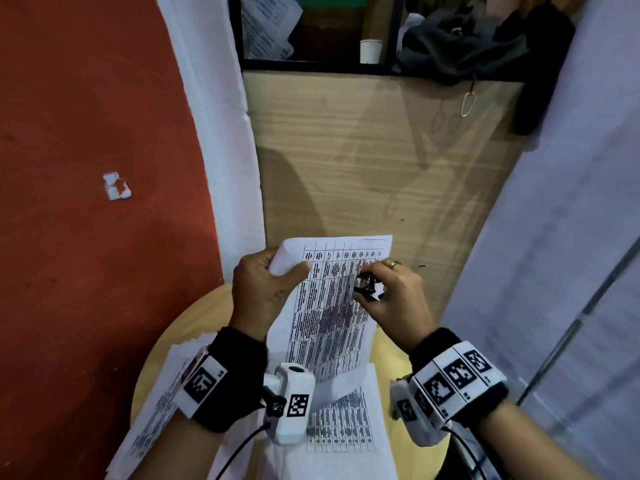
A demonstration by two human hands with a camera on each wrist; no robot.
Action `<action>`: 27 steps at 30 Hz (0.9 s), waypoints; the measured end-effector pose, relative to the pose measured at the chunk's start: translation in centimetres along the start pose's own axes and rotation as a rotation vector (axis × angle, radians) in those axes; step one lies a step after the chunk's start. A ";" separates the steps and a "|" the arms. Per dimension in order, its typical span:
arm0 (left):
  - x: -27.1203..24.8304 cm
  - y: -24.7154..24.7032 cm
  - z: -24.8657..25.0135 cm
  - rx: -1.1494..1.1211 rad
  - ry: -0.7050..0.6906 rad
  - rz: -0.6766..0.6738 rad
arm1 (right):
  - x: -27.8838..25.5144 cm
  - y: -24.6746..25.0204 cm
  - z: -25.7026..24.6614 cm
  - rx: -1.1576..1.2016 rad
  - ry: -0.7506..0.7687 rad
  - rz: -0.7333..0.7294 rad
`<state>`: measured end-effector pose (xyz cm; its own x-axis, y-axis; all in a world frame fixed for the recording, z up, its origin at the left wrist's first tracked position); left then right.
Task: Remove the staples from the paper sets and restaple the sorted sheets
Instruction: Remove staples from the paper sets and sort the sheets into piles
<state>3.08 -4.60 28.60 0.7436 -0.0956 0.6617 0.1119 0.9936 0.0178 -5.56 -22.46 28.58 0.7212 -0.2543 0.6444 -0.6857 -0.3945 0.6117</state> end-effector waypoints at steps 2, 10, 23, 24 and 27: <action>0.0 -0.1 0.0 -0.029 0.008 -0.020 | 0.2 0.0 0.1 -0.018 -0.031 -0.024; 0.6 -0.2 0.6 -0.052 0.001 -0.147 | 2.3 1.3 -1.7 0.196 0.004 -0.211; 2.5 1.0 7.5 0.895 -0.416 -0.233 | 3.6 2.5 -4.0 0.064 -0.025 -0.336; 2.5 0.0 7.6 0.943 -0.382 -0.355 | 3.6 2.6 -4.3 0.077 -0.019 -0.337; 2.8 -1.4 7.2 0.989 -0.355 -0.505 | 3.4 2.8 -4.7 0.118 -0.012 -0.325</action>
<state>0.25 -5.81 35.79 0.5177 -0.6271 0.5819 -0.3361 0.4764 0.8124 -5.47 -20.24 34.69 0.9016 -0.1087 0.4187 -0.4044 -0.5555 0.7266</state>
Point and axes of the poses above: each hand's wrist, its own x-axis towards the middle knuckle, its own y-axis out of the back of the hand, z = x × y, the point moved 4 cm from there along x, towards the middle knuckle, and after that the axes turned 9 degrees about -y, right-handed, at the moved point
